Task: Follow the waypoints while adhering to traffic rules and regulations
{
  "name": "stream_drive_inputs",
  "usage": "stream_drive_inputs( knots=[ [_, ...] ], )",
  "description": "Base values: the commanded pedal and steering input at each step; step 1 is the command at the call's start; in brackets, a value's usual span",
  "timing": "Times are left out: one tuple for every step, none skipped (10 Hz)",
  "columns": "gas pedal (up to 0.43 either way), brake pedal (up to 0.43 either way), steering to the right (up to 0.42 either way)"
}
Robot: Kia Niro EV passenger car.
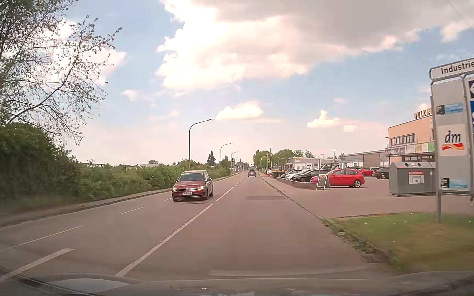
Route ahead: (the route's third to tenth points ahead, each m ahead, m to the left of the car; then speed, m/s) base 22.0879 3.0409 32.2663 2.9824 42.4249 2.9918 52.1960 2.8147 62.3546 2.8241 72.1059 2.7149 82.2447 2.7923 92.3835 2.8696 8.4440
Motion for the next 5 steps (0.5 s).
stream_drive_inputs(
  knots=[
    [0.260,0.018,-0.013],
    [0.248,0.018,-0.013],
    [0.209,0.018,-0.011],
    [0.169,0.018,-0.008],
    [0.169,0.018,-0.008]
  ],
)
